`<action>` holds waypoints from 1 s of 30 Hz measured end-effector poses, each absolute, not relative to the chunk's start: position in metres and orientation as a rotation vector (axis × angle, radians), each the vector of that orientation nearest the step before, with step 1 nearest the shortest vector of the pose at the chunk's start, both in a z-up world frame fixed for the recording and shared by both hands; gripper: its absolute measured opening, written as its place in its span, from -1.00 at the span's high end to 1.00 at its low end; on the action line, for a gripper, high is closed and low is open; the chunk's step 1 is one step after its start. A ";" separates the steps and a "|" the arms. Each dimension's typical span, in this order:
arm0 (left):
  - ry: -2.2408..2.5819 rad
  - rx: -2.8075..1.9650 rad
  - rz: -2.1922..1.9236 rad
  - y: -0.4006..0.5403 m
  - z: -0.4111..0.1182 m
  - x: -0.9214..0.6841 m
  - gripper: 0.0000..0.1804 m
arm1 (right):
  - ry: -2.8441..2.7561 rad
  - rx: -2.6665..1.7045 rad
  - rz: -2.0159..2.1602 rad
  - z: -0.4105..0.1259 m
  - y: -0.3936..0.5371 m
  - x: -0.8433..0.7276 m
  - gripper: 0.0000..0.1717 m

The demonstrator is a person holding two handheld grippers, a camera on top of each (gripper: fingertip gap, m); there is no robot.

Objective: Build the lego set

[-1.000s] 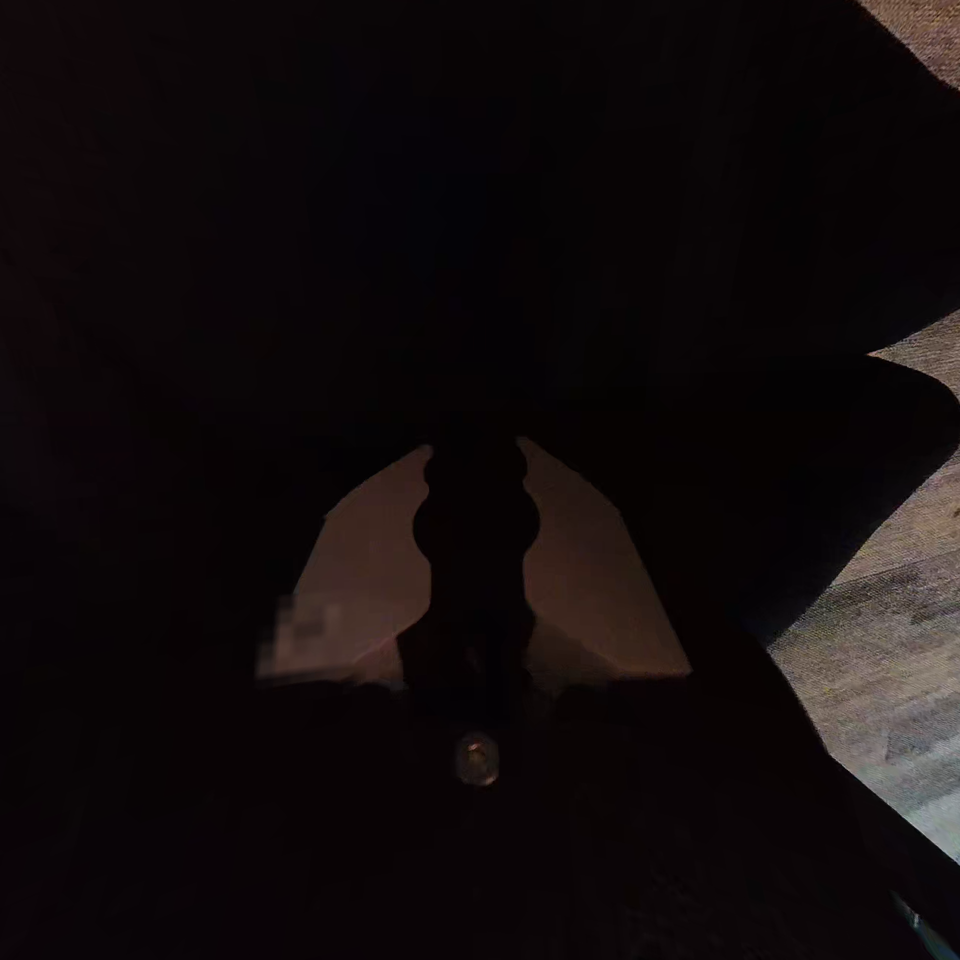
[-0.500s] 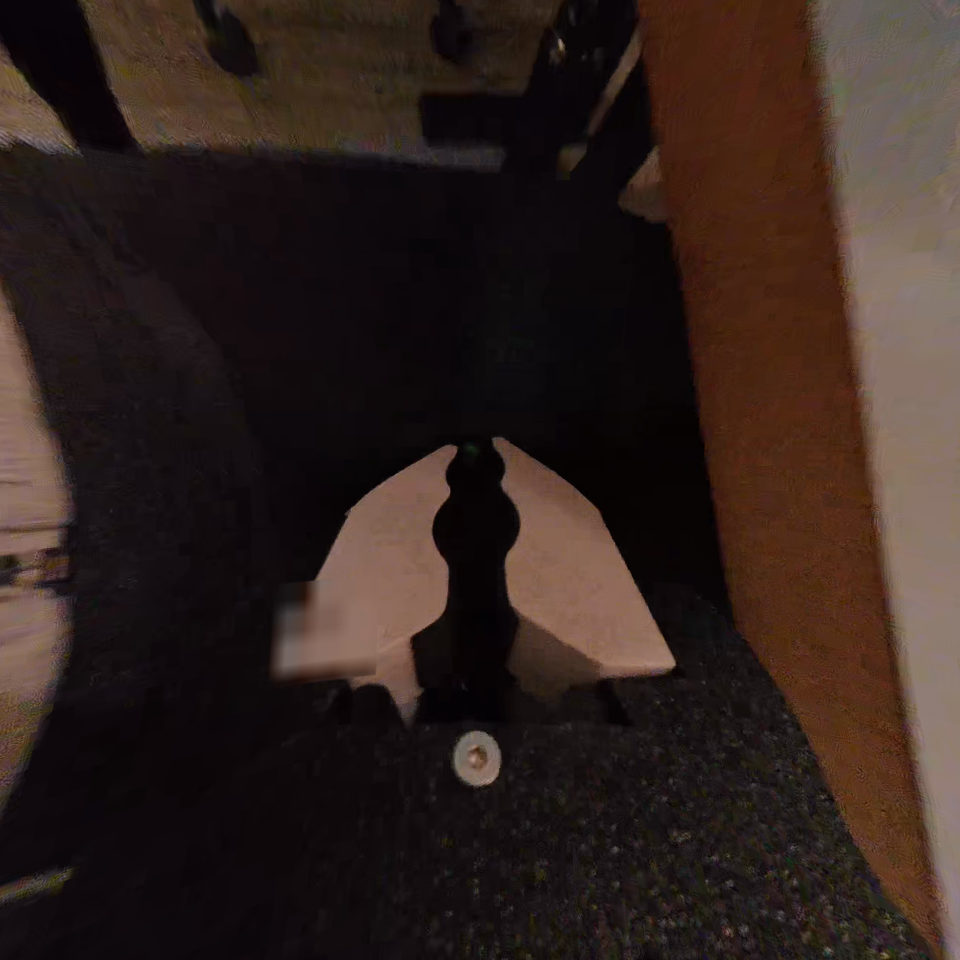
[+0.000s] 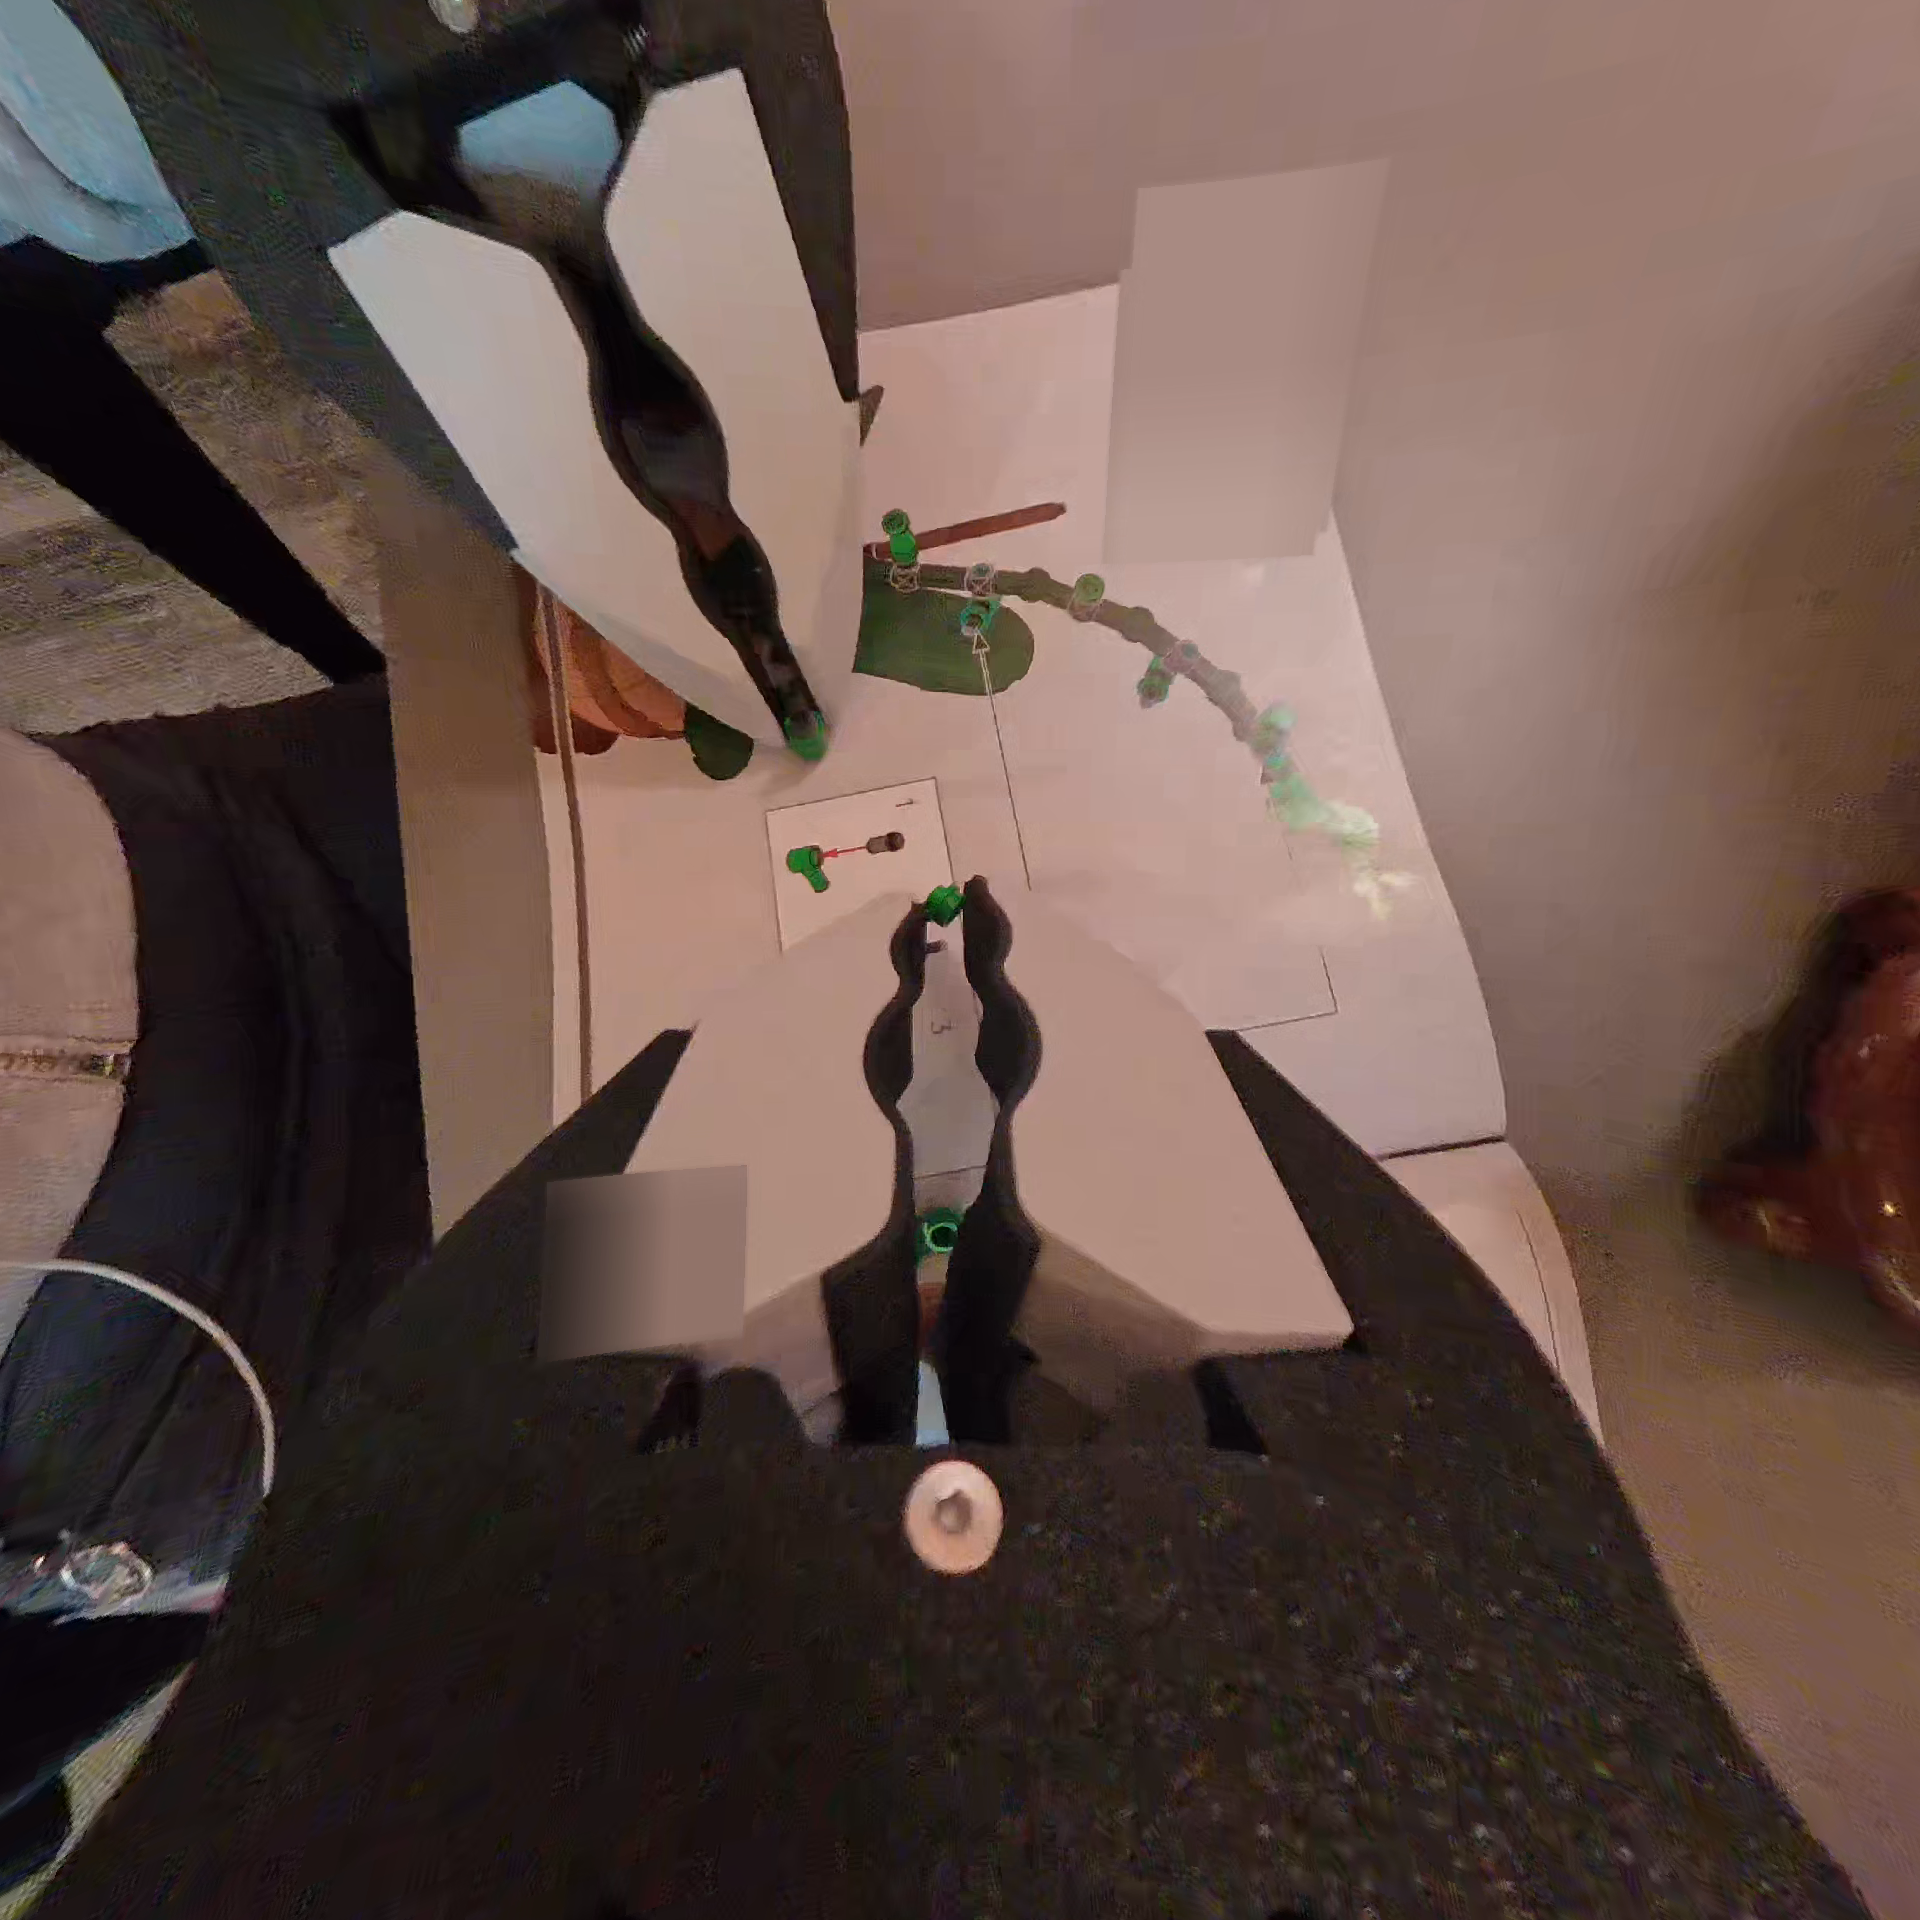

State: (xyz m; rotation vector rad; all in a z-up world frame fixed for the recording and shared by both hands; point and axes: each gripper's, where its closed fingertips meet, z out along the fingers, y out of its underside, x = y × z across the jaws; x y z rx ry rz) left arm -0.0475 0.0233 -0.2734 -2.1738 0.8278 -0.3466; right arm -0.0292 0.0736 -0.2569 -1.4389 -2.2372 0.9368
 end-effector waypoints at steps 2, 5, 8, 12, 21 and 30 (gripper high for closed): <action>0.827 -2.174 -0.351 0.023 -0.274 -0.047 0.95 | -2.313 -1.475 0.908 -0.269 0.078 -0.036 0.87; 0.827 -2.173 -0.357 0.023 -0.274 -0.047 0.95 | -2.362 -1.432 0.835 -0.274 0.088 -0.043 0.76; 0.827 -2.172 -0.358 0.023 -0.274 -0.047 0.95 | -2.405 -1.362 0.756 -0.273 0.096 -0.044 0.67; 0.825 -2.174 -0.366 0.023 -0.274 -0.047 0.95 | -2.418 -1.280 0.735 -0.272 0.099 -0.045 0.58; 0.818 -2.179 -0.380 0.023 -0.274 -0.047 0.95 | -2.393 -1.234 0.741 -0.269 0.099 -0.052 0.42; 0.835 -2.182 -0.402 0.020 -0.274 -0.047 0.95 | -2.338 -0.984 0.742 -0.249 0.060 -0.060 0.96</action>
